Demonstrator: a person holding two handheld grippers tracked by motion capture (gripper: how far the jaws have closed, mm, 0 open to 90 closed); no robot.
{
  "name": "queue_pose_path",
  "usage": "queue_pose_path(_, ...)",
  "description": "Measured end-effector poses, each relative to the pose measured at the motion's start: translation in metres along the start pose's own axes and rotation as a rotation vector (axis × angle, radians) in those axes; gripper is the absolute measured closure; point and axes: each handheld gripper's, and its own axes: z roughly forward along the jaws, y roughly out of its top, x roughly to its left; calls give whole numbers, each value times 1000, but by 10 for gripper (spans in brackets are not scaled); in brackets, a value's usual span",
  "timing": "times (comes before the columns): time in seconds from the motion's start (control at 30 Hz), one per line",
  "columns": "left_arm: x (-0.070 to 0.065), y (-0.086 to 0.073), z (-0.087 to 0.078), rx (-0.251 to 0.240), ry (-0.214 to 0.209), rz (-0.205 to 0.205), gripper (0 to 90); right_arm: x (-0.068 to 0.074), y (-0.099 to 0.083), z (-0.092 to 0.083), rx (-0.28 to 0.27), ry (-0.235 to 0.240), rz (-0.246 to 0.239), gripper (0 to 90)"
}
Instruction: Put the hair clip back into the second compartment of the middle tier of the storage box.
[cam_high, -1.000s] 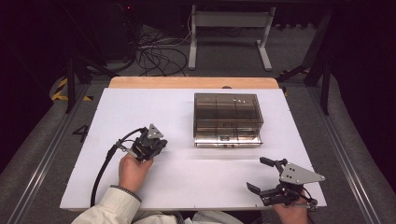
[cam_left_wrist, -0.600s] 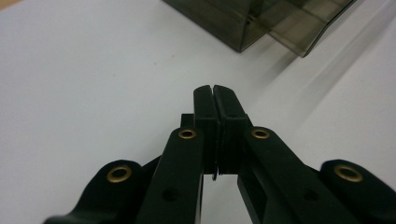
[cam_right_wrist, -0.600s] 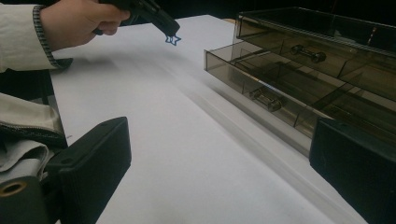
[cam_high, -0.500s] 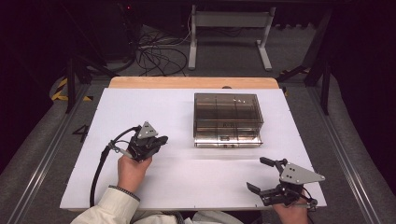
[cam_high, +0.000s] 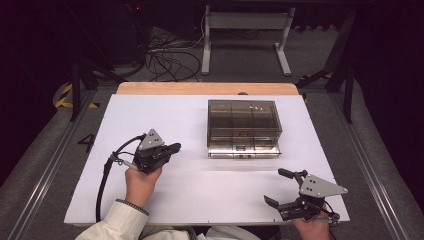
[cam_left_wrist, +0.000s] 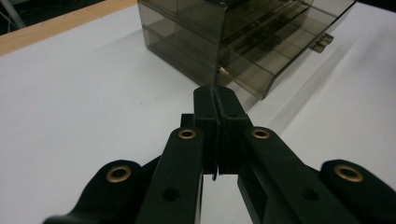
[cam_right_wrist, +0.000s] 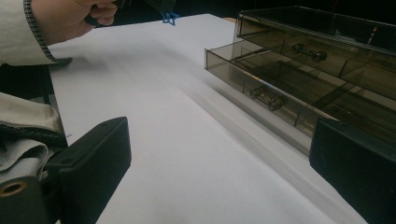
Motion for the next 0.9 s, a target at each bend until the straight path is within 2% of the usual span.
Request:
queue_pose_path(0.33,0,3,-9,-74,-46,-29,890,0,0,0,3,1,-1,62)
queue_pose_path(0.63,-1,5,-14,-122,-68,-49,889,0,0,0,1,0,0,62)
queue_pose_path(0.9,-1,6,-15,-130,-62,-40,888,0,0,0,1,-2,-1,62)
